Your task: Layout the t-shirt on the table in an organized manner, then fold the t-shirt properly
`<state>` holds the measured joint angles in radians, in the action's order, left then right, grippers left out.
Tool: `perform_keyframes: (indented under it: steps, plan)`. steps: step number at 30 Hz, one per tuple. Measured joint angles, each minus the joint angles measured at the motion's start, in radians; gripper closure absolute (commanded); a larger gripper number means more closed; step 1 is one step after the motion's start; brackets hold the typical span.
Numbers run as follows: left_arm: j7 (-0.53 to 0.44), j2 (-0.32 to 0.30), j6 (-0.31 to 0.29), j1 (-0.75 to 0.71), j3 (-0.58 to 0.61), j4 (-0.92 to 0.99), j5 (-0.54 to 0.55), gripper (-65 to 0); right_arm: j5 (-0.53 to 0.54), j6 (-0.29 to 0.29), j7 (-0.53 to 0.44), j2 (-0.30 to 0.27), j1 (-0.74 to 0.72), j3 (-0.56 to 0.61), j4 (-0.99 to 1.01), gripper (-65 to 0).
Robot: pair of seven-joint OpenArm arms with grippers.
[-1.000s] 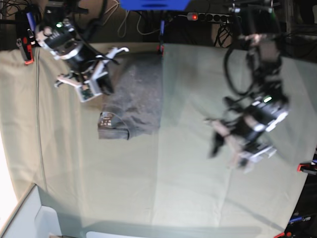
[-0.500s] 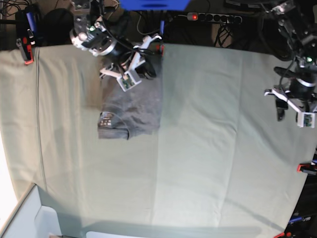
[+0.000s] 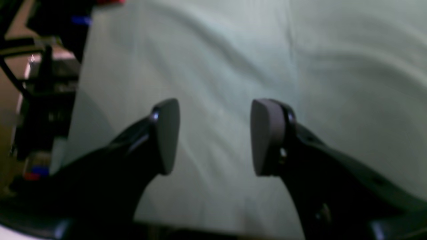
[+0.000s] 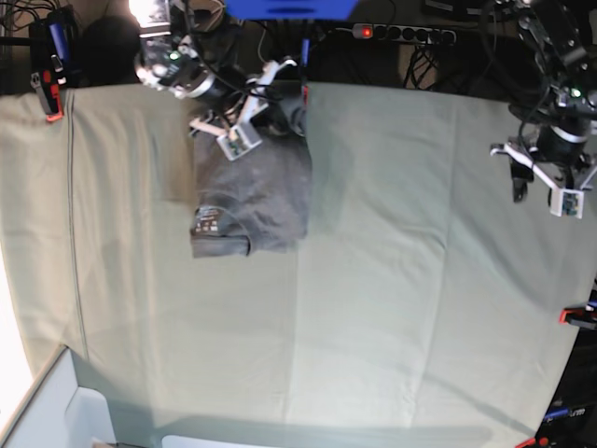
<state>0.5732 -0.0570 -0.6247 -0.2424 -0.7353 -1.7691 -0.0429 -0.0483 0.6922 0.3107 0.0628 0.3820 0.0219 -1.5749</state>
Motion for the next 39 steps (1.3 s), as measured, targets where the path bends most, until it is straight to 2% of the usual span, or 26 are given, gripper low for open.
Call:
perform_keyframes:
  steps: [5, 8, 14, 19, 24, 30, 34, 37, 39]
  plan:
    - [-0.013, -0.002, 0.002, 0.005, 0.0, 0.0, 0.003, -33.2, 0.002, 0.0, -0.002, 0.001, 0.072, -0.003, -0.235, 0.0]
    - [-0.013, -0.003, 0.001, -0.007, 0.0, 0.0, 0.002, -33.2, 0.006, -0.001, -0.005, 0.001, 0.039, -0.002, -0.256, 0.0]
    - [-0.008, -0.002, 0.0, -0.042, -0.002, -0.026, 0.002, -33.2, 0.008, -0.001, 0.027, 0.0, -0.167, -0.085, -0.011, 0.0]
    - [-0.008, -0.001, 0.0, -0.065, 0.0, -0.04, 0.005, -33.2, 0.012, -0.001, 0.02, -0.017, -0.259, -0.12, 0.204, 0.0]
    - [-0.008, 0.005, 0.001, -0.087, -0.001, -0.043, 0.004, -33.2, 0.015, -0.001, 0.017, -0.022, -0.318, -0.12, 0.28, 0.0]
    - [-0.008, 0.063, -0.003, -0.157, 0.001, -0.134, 0.002, -32.9, 0.006, -0.001, 0.034, -0.024, -0.206, -0.122, 0.003, 0.0]
    - [-0.016, 0.151, -0.001, -0.207, 0.006, -0.164, 0.006, -31.6, 0.016, 0.0, 0.021, -0.016, -0.058, -0.123, -0.188, 0.0]
    - [-0.008, 0.192, -0.004, -0.246, 0.006, -0.162, 0.004, -22.8, 0.011, -0.001, 0.027, -0.016, 0.065, -0.122, -0.236, 0.0]
    - [-0.008, 0.218, 0.0, -0.263, 0.003, -0.158, -0.001, -14.1, 0.005, 0.0, 0.032, -0.008, 0.13, -0.122, -0.233, 0.0]
